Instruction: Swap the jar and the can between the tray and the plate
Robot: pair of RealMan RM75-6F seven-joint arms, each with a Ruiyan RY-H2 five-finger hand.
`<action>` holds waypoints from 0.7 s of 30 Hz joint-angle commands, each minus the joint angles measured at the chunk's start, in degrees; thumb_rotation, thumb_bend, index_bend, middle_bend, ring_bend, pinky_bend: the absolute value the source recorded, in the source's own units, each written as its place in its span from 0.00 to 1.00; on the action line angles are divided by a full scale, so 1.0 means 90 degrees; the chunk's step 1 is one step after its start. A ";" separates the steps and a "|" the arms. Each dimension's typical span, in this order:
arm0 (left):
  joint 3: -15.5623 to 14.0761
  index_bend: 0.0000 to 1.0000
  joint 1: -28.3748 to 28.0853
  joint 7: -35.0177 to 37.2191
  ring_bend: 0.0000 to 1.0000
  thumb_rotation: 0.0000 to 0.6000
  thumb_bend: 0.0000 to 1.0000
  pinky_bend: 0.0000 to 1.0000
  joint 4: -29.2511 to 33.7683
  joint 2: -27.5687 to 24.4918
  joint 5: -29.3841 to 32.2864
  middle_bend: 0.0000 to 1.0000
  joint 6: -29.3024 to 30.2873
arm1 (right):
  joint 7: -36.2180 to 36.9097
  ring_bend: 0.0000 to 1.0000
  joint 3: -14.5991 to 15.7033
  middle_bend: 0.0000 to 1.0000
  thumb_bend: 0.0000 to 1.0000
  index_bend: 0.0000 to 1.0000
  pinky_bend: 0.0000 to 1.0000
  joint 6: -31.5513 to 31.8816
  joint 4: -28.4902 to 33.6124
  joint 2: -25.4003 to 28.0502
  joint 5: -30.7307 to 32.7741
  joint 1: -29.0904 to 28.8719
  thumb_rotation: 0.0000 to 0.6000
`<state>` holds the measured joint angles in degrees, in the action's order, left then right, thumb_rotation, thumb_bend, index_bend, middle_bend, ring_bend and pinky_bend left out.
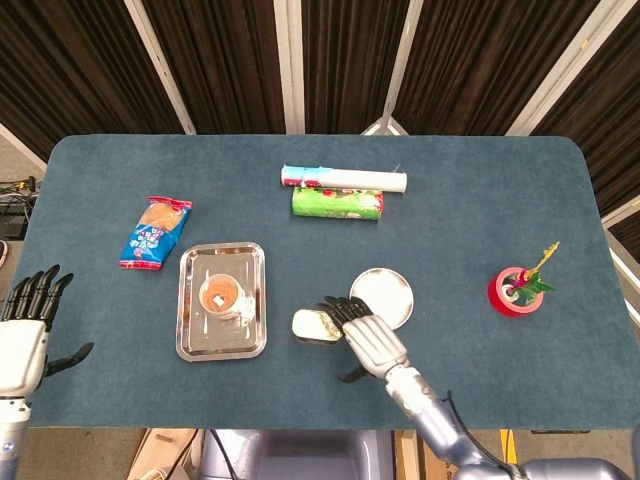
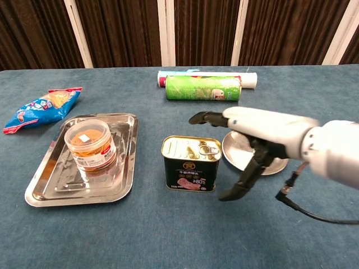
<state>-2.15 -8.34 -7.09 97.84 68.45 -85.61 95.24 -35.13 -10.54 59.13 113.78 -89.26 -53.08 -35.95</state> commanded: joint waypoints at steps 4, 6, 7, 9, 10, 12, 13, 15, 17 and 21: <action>0.0111 0.12 0.0053 0.0125 0.00 1.00 0.03 0.03 0.0011 -0.0086 0.0056 0.00 -0.0109 | -0.0352 0.09 -0.0136 0.12 0.00 0.08 0.00 0.0314 -0.0541 -0.0558 0.0415 -0.0375 1.00; 0.0149 0.12 0.0081 0.0169 0.00 1.00 0.04 0.03 0.0007 -0.0102 0.0066 0.00 -0.0116 | -0.0399 0.12 -0.0152 0.15 0.00 0.12 0.00 0.0346 -0.0705 -0.0682 0.0514 -0.0460 1.00; 0.0162 0.12 0.0089 0.0178 0.00 1.00 0.04 0.03 0.0004 -0.0105 0.0070 0.00 -0.0120 | -0.0404 0.14 -0.0161 0.18 0.00 0.15 0.00 0.0354 -0.0758 -0.0718 0.0547 -0.0485 1.00; 0.0202 0.12 0.0110 0.0201 0.00 1.00 0.04 0.03 -0.0001 -0.0109 0.0087 0.00 -0.0136 | -0.0411 0.19 -0.0185 0.23 0.00 0.20 0.00 0.0408 -0.0915 -0.0821 0.0619 -0.0541 1.00; 0.0220 0.12 0.0118 0.0211 0.00 1.00 0.04 0.03 0.0002 -0.0110 0.0098 0.00 -0.0152 | -0.0396 0.22 -0.0190 0.27 0.00 0.25 0.00 0.0439 -0.0983 -0.0869 0.0632 -0.0557 1.00; 0.0249 0.13 0.0128 0.0232 0.00 1.00 0.04 0.03 0.0005 -0.0111 0.0106 0.00 -0.0174 | -0.0352 0.27 -0.0186 0.33 0.00 0.34 0.00 0.0497 -0.1091 -0.0950 0.0614 -0.0569 1.00; 0.0260 0.14 0.0130 0.0239 0.00 1.00 0.04 0.03 0.0004 -0.0110 0.0112 0.00 -0.0189 | -0.0325 0.31 -0.0178 0.37 0.00 0.40 0.00 0.0512 -0.1140 -0.0983 0.0590 -0.0572 1.00; 0.0272 0.15 0.0140 0.0261 0.00 1.00 0.04 0.03 0.0018 -0.0114 0.0127 0.00 -0.0236 | -0.0256 0.38 -0.0156 0.43 0.00 0.47 0.00 0.0568 -0.1281 -0.1079 0.0486 -0.0576 1.00; 0.0287 0.16 0.0147 0.0288 0.00 1.00 0.04 0.03 0.0039 -0.0124 0.0127 0.00 -0.0282 | -0.0153 0.42 -0.0142 0.48 0.02 0.53 0.00 0.0717 -0.1495 -0.1258 0.0287 -0.0562 1.00; 0.0347 0.16 0.0184 0.0311 0.00 1.00 0.04 0.03 0.0032 -0.0121 0.0122 0.00 -0.0271 | 0.0058 0.47 -0.0157 0.53 0.05 0.60 0.03 0.0871 -0.1804 -0.1511 0.0022 -0.0549 1.00</action>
<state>0.95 -6.71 -4.29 98.15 67.34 -84.52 92.77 -35.35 -11.91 66.30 98.43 -102.03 -52.07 -40.95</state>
